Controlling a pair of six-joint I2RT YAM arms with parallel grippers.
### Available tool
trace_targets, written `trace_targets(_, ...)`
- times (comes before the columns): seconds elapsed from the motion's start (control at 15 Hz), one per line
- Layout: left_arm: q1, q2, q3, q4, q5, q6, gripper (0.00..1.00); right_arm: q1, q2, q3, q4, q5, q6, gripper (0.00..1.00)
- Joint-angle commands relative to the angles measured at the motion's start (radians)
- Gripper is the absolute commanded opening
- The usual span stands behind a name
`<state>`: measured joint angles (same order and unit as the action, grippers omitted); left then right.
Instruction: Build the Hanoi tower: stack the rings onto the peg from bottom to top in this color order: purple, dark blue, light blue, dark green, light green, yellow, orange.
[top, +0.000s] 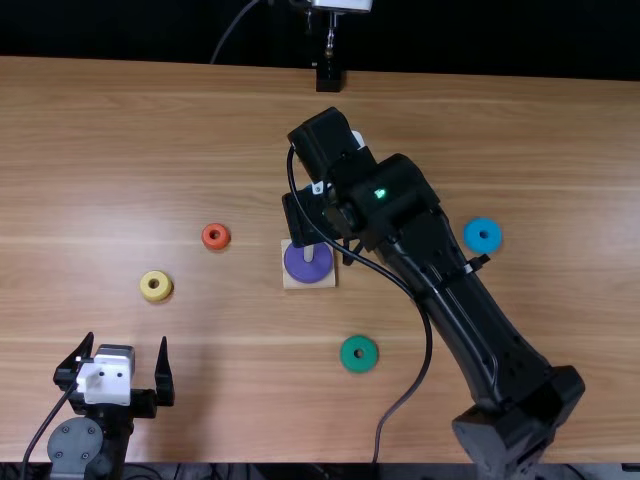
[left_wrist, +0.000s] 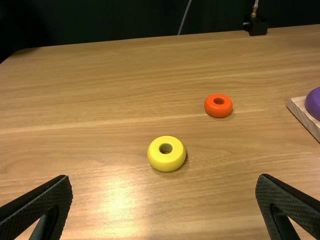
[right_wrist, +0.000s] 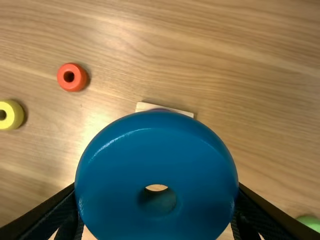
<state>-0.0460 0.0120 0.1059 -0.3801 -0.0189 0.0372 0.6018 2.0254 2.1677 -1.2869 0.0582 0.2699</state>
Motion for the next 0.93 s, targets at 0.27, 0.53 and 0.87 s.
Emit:
trace_targets(0.27, -0.005, -0.012, -0.106, -0.08, 0.008, -0.002, 1.0, 0.029, 0.024, 0.03, 0.001, 0.008, 0.01, 0.0)
trace_targets(0.53, -0.005, -0.012, -0.106, -0.08, 0.008, -0.002, 1.0, 0.052, 0.024, 0.027, 0.001, 0.01, 0.01, 0.0)
trace_targets(0.87, -0.005, -0.012, -0.106, -0.08, 0.008, -0.002, 1.0, 0.046, 0.025, 0.024, -0.001, 0.01, 0.01, 0.0)
